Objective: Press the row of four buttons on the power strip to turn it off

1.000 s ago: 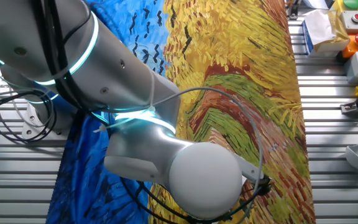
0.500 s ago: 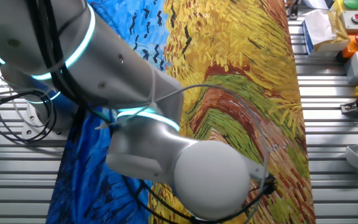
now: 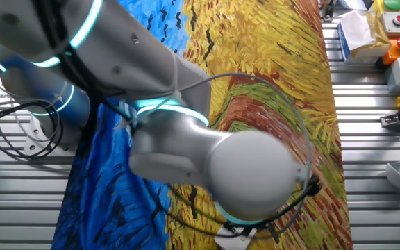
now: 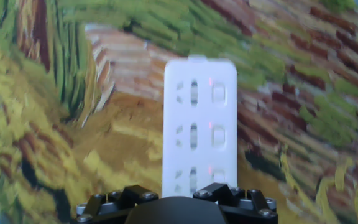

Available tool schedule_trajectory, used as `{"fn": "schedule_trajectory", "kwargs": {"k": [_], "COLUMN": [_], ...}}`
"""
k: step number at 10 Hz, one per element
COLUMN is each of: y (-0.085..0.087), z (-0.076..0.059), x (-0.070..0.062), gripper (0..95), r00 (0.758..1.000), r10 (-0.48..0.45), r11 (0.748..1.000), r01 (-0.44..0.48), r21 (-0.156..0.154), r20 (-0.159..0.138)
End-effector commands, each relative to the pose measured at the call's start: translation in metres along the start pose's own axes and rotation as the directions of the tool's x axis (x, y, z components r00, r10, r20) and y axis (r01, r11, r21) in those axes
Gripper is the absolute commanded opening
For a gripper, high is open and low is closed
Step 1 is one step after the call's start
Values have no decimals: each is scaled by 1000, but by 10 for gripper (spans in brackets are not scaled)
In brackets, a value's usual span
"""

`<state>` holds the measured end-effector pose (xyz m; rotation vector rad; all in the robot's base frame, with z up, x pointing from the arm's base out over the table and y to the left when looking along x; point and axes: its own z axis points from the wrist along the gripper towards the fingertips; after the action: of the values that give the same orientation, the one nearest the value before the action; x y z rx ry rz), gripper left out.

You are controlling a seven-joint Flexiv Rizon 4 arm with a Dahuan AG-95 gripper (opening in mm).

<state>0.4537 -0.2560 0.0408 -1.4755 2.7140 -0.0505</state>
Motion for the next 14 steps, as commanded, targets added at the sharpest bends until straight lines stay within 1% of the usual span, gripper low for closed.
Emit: {"fn": "schedule_trajectory", "kwargs": {"k": [1,4,6,9,12,14], "y": [1,3,4,4,6,6], "z": [5,13,18,19,25,26], "x": [0,0,0,0,0,1], "gripper": [760,760,760,760,760,760], "r00": [1000,1000,1000,1000,1000,1000], "r10": [-2,2,2,-7,-12,-14], "r11": [1000,1000,1000,999,999,999], "r01": [2,-2,-2,7,12,14], "r21": [10,19,24,33,38,40], "r20": [4,5,12,9,9,10]}}
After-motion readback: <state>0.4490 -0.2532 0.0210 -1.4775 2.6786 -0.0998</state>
